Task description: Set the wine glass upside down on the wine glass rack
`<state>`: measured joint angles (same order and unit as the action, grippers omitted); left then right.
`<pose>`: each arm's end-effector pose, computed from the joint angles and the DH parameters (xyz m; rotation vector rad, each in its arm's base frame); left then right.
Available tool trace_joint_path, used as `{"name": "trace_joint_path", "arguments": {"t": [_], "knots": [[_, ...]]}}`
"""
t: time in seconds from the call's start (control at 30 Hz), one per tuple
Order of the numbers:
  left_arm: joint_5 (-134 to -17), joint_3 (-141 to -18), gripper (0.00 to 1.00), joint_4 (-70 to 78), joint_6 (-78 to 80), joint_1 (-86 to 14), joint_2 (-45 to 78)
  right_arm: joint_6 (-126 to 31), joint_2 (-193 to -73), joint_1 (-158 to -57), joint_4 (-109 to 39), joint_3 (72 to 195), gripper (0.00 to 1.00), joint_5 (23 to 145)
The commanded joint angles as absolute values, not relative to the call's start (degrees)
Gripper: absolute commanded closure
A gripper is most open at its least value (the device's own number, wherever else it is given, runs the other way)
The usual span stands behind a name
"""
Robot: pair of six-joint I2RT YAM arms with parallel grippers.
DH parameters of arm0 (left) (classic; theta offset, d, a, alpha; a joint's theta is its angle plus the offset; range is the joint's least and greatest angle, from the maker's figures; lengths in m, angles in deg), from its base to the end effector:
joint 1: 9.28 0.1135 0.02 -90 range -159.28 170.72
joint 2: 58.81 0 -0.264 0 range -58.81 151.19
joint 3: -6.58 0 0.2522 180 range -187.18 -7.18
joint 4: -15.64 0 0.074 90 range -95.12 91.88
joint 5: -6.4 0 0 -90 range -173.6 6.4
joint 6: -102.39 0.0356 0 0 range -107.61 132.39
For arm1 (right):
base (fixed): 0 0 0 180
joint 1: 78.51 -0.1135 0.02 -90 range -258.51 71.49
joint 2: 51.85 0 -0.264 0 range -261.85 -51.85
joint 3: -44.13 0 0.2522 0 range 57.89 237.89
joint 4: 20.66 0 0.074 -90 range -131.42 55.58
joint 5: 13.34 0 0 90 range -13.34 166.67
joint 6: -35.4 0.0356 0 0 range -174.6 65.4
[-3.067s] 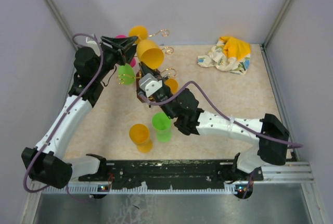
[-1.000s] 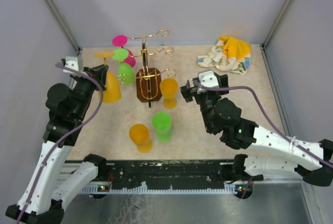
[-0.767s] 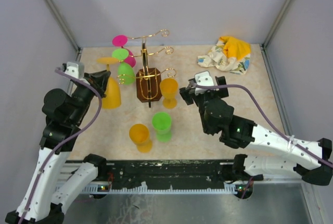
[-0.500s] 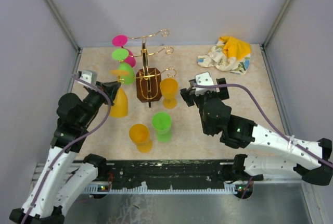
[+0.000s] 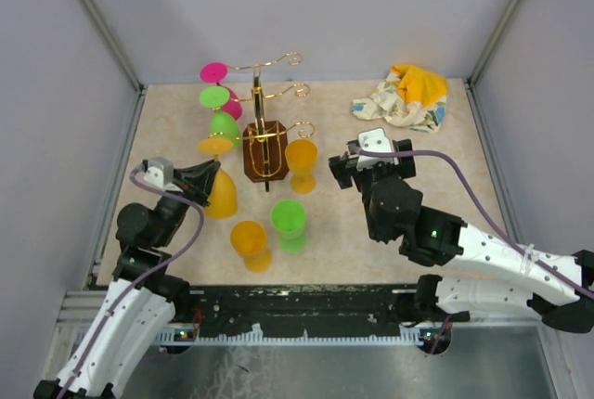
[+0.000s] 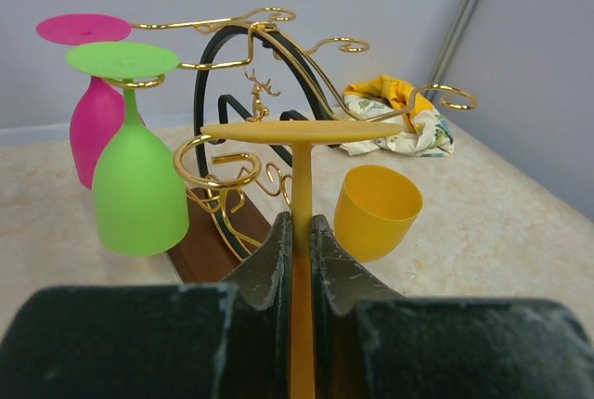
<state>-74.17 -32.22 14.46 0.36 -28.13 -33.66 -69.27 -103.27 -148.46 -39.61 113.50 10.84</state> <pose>0.1237 -0.0484 0.3088 0.2222 1.3605 -0.5636 0.0935 0.1616 0.3961 -0.2704 1.5568 -0.1566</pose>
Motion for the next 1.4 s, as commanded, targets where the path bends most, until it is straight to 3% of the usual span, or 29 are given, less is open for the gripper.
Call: {"name": "trace_joint_path", "arguments": {"t": [0.0, 0.47, 1.37], "knots": [[-73.1, -27.3, 1.00, 26.5, -1.5, -28.0, -34.4, -68.6, -102.5, -148.9, -37.6, 113.3, 0.01, 9.8], [-72.4, -17.6, 1.00, 46.0, -1.7, -28.0, -29.4, -70.3, -102.5, -148.9, -36.9, 113.4, 0.01, 9.6], [-77.5, -14.9, 1.00, 71.7, 1.3, -28.0, -9.3, -72.5, -103.2, -148.9, -36.3, 114.2, 0.01, 9.3]]}}
